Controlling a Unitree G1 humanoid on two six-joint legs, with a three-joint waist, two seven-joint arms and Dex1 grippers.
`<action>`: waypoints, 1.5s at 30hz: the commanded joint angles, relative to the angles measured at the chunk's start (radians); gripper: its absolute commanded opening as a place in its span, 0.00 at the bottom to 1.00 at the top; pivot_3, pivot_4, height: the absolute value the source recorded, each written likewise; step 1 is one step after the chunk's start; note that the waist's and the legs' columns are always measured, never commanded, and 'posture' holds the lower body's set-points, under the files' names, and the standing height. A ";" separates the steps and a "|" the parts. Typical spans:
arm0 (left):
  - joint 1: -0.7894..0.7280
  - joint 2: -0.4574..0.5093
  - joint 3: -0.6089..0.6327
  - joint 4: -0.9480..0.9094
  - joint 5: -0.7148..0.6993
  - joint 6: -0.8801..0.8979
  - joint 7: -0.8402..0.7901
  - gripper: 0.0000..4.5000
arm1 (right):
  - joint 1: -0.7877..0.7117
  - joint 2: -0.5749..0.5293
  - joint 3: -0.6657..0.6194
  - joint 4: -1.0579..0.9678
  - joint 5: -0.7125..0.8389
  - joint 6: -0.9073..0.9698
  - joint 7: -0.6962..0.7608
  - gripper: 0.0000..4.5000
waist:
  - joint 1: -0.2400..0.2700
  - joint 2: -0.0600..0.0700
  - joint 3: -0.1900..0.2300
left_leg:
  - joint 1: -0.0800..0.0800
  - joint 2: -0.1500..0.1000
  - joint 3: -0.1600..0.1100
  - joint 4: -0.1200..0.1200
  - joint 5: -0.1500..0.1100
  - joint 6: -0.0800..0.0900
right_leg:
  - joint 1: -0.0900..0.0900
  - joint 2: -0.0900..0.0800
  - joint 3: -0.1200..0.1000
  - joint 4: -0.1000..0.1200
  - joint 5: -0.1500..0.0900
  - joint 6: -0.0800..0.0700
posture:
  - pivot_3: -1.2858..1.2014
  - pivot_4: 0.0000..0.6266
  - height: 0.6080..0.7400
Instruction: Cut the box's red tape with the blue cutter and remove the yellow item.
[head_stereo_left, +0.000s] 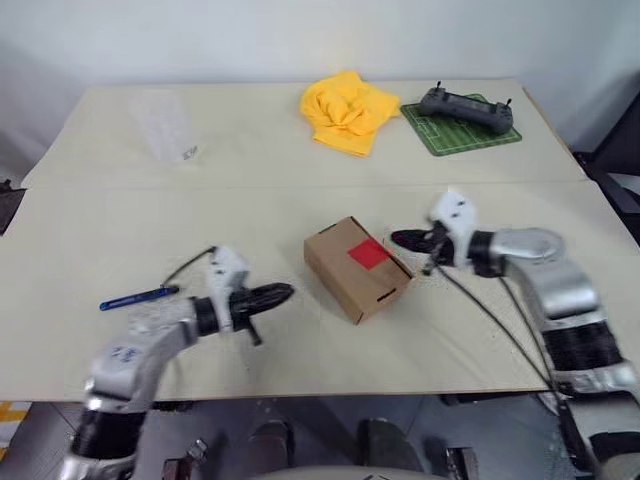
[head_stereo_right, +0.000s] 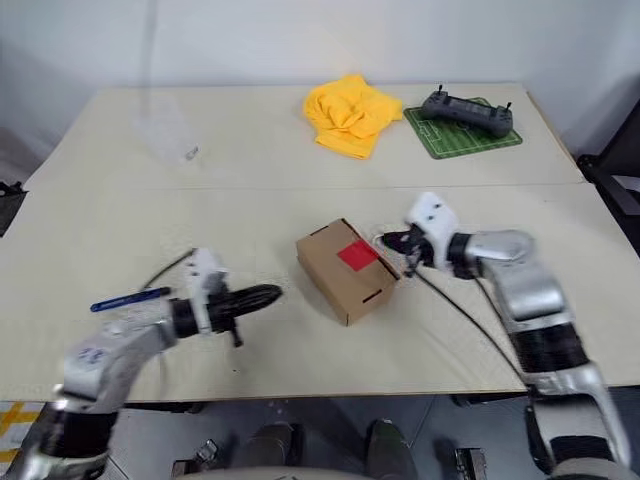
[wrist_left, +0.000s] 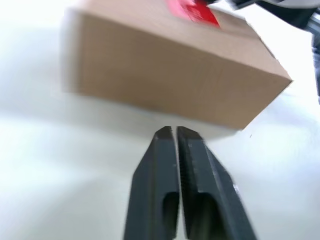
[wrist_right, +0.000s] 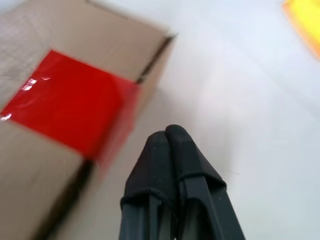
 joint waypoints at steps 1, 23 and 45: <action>0.074 0.030 0.169 -0.038 -0.036 -0.130 -0.046 0.34 | 0.082 -0.063 -0.082 -0.115 0.119 -0.033 0.145 0.13 | 0.000 0.000 0.000 | 0.000 0.001 0.000 0.000 -0.001 0.000 | 0.001 0.000 0.000 -0.001 0.000 0.000 | 0.52 0.24 1.00; 0.266 0.550 0.589 1.105 0.102 -0.752 -0.586 1.00 | 0.474 0.051 -0.154 -0.627 0.410 -0.230 0.250 0.99 | 0.000 0.002 0.001 | 0.007 0.005 -0.001 0.000 -0.014 0.008 | 0.013 -0.006 -0.011 -0.012 -0.001 -0.003 | 0.52 0.24 1.00; -0.411 0.473 -0.006 1.492 0.434 -0.966 -0.619 1.00 | 0.467 -0.007 -0.127 -0.582 0.382 -0.226 0.197 0.99 | -0.010 0.000 0.002 | 0.008 0.004 0.016 0.005 -0.014 0.005 | 0.012 0.000 -0.019 -0.003 0.001 0.000 | 0.52 0.24 1.00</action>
